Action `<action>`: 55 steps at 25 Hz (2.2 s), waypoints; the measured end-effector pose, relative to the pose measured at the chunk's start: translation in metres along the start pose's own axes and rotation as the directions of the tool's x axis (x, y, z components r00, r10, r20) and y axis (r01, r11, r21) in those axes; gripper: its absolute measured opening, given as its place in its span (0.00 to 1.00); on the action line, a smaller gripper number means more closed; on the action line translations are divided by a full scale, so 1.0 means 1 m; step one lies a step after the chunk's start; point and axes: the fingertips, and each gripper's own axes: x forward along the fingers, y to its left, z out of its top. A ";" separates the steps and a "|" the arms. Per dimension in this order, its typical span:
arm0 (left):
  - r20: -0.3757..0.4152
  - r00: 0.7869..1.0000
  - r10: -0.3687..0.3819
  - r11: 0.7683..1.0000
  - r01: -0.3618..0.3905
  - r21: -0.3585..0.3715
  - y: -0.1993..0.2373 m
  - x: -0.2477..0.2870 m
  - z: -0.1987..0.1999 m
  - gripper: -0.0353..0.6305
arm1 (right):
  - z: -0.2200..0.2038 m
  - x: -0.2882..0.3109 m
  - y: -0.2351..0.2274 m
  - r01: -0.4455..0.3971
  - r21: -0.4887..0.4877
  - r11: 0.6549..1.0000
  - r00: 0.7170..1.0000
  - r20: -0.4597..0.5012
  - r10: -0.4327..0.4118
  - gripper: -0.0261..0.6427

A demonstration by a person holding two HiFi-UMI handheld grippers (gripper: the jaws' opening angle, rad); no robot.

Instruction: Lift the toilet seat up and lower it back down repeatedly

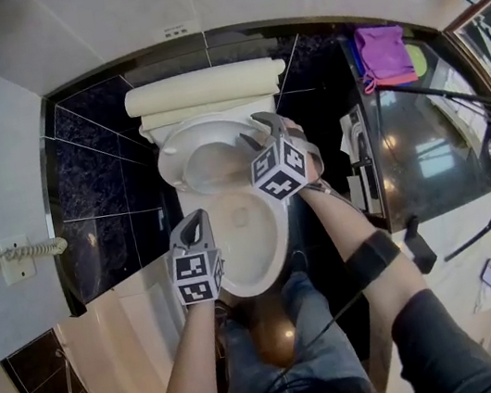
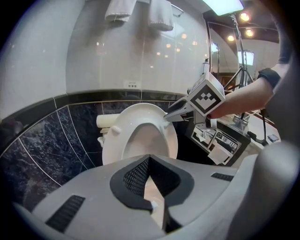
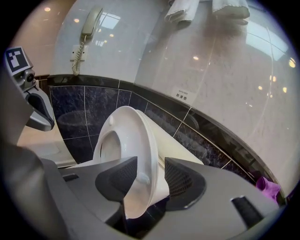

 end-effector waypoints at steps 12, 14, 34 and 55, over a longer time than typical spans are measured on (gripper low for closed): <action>-0.039 0.999 -0.015 0.999 0.014 -0.033 -0.008 0.018 -0.028 0.05 | 0.005 0.009 0.004 0.024 -0.059 0.998 1.000 -0.002 -0.024 0.19; -0.052 0.999 -0.016 0.999 0.013 -0.044 -0.010 0.016 -0.036 0.05 | 0.004 0.003 0.009 0.027 -0.076 0.997 1.000 -0.001 -0.027 0.19; -0.074 0.997 -0.038 0.996 0.032 -0.087 -0.028 -0.026 -0.096 0.05 | -0.033 -0.095 0.113 0.053 -0.241 0.969 0.999 0.020 -0.050 0.17; -0.113 0.991 -0.071 0.988 0.055 -0.145 -0.049 -0.066 -0.191 0.05 | -0.145 -0.166 0.277 -0.102 -0.492 0.865 0.988 -0.152 0.030 0.20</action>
